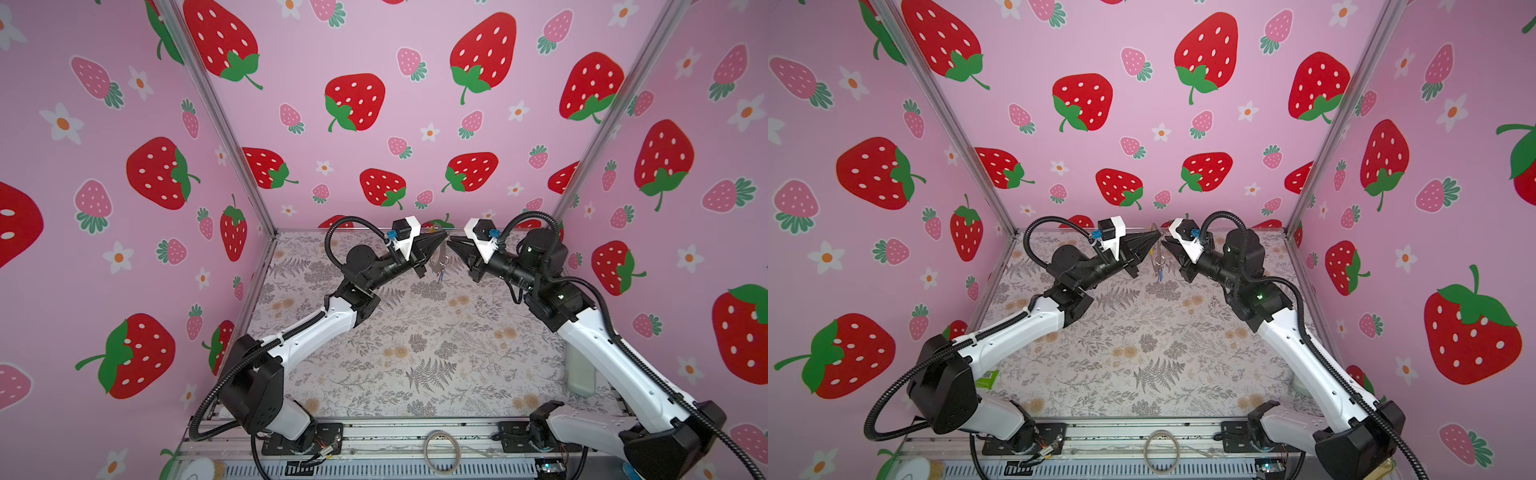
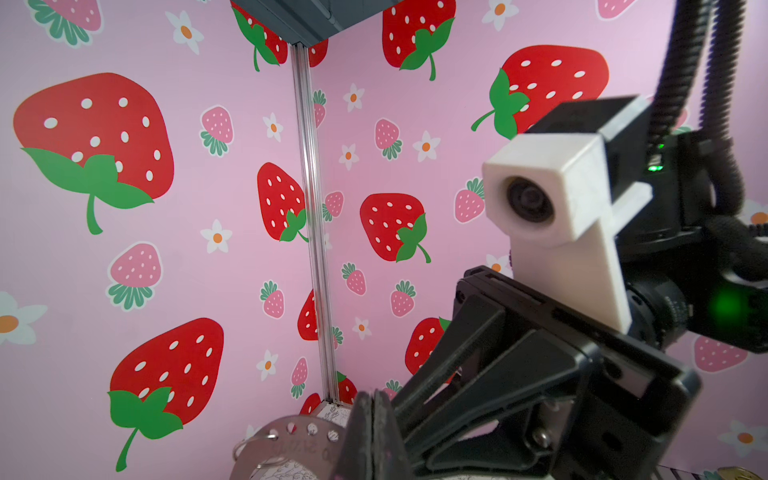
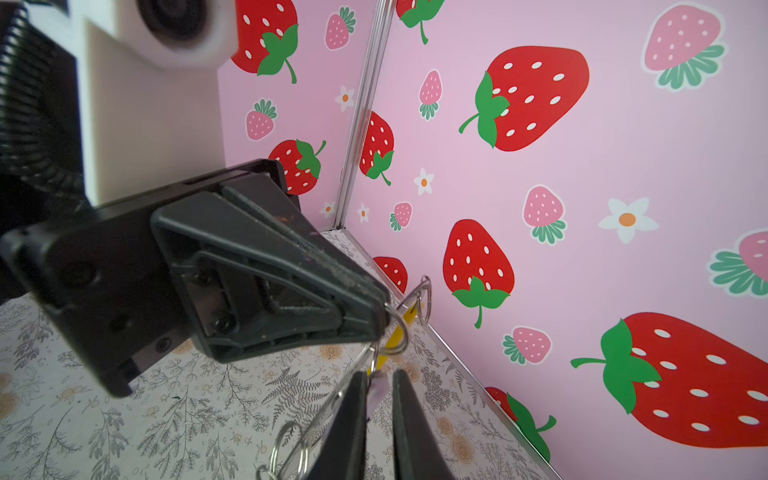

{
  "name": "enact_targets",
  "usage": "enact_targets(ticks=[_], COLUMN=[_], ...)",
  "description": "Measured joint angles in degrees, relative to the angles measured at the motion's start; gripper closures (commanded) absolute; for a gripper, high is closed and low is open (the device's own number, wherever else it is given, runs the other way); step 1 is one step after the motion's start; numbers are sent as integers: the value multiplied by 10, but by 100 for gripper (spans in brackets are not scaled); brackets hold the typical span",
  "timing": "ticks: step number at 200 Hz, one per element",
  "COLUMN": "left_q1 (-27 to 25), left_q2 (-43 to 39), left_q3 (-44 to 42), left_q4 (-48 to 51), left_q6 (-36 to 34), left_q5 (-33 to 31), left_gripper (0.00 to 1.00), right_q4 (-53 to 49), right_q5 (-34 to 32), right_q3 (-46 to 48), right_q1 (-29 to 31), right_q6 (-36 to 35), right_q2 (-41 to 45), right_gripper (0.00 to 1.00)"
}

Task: Put the keys on the keyring

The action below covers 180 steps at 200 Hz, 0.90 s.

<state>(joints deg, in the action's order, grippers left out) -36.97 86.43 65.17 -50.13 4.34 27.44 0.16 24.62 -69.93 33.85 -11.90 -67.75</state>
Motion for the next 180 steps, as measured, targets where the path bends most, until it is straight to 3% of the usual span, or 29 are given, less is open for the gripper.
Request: enact_targets(ticks=[72, 180], left_q1=[-5, -27], left_q2=[0, 26], left_q3=[0, 0], left_q4=[2, -63], left_q6=[3, 50], left_q5=[-11, -81], left_gripper=[100, 100], right_q4=[0, 11], right_q5=[2, -34], right_q3=[0, -2], right_q1=[0, 21], right_q6=[1, -12], right_q2=[-4, -5], right_gripper=[100, 100])
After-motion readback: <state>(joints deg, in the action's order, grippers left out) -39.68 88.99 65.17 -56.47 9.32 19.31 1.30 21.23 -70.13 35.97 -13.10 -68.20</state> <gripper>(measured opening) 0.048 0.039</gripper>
